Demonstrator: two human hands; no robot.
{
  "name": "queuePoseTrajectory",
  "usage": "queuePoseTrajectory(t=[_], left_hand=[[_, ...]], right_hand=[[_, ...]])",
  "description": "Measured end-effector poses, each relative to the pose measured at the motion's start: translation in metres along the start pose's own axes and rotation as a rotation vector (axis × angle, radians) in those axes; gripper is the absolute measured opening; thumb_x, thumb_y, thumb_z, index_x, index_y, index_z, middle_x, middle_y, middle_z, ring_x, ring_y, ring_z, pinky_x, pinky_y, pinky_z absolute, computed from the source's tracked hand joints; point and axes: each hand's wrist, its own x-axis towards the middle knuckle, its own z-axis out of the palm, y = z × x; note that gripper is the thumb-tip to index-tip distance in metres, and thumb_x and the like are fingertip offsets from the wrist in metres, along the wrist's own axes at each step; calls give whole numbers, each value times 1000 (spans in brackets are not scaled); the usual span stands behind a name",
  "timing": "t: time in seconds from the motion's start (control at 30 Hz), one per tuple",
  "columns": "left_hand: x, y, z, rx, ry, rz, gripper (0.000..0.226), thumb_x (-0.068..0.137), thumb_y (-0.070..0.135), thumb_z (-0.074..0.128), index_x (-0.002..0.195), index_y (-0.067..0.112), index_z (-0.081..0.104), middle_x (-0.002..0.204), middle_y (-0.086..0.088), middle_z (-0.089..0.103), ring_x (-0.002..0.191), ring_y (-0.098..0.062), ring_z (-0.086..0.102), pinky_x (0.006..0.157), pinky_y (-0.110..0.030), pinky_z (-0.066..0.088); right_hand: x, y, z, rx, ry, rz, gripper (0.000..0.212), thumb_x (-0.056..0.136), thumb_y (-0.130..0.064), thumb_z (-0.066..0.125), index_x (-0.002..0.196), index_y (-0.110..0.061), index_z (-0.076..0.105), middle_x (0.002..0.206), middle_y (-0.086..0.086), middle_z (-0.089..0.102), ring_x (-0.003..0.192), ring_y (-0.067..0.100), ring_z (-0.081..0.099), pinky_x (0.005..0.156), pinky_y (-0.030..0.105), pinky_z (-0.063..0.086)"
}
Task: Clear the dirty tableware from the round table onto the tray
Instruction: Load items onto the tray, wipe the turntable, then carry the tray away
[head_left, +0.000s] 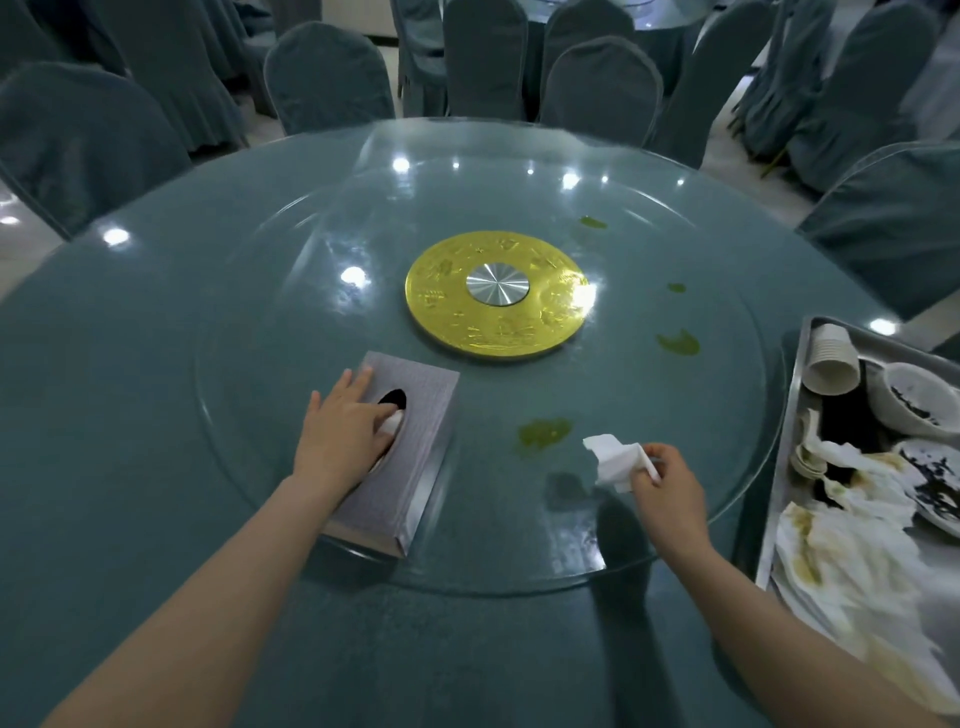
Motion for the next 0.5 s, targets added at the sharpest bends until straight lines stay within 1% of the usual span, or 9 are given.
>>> queuePoseTrajectory(t=[0.07, 0.13, 0.23, 0.33, 0.4, 0.43, 0.5], left_hand=[[-3, -2, 3, -34, 24, 3, 37, 90, 29, 60, 127, 28, 61, 159, -4, 21, 146, -24, 17, 115, -50, 15], [-4, -3, 4, -54, 47, 10, 34, 90, 28, 61, 124, 26, 64, 157, -4, 25, 146, -23, 19, 115, -49, 16], [-3, -3, 4, -93, 89, -4, 24, 89, 26, 64, 112, 23, 71, 154, -4, 32, 144, -22, 25, 114, -47, 18], [-1, -1, 3, -137, 123, -39, 14, 84, 19, 68, 96, 18, 75, 149, -4, 41, 137, -23, 37, 111, -44, 26], [-1, 1, 1, -167, 143, -65, 9, 81, 14, 69, 87, 15, 76, 146, -4, 45, 131, -23, 44, 108, -42, 32], [-1, 1, 0, -178, 143, -69, 9, 80, 13, 69, 85, 15, 76, 146, -4, 45, 130, -23, 45, 107, -42, 33], [-2, 1, -2, -196, 121, -65, 7, 81, 13, 69, 83, 14, 75, 147, -3, 44, 130, -23, 45, 107, -42, 33]], right_hand=[[-2, -1, 2, -4, 0, -12, 17, 89, -13, 50, 97, -27, 54, 85, -6, 61, 78, 18, 58, 70, 34, 45], [-4, 1, 2, -15, 10, -20, 18, 88, -11, 50, 97, -25, 55, 83, -7, 61, 77, 18, 57, 68, 33, 44], [-6, 6, -2, -50, 4, -40, 24, 86, -6, 46, 95, -27, 53, 79, -12, 59, 73, 17, 56, 60, 31, 42], [-5, 10, -4, -87, -5, -47, 23, 88, -6, 46, 97, -26, 52, 81, -9, 58, 72, 15, 56, 63, 34, 46], [-3, 12, -5, -108, -16, -43, 22, 89, -7, 46, 99, -25, 52, 82, -10, 57, 74, 15, 56, 65, 36, 49], [-3, 13, -5, -117, -22, -42, 22, 89, -7, 46, 100, -25, 52, 83, -10, 57, 75, 15, 56, 66, 36, 49], [-3, 15, -4, -130, -29, -41, 22, 89, -7, 46, 103, -23, 53, 85, -7, 58, 75, 14, 56, 62, 32, 46]])
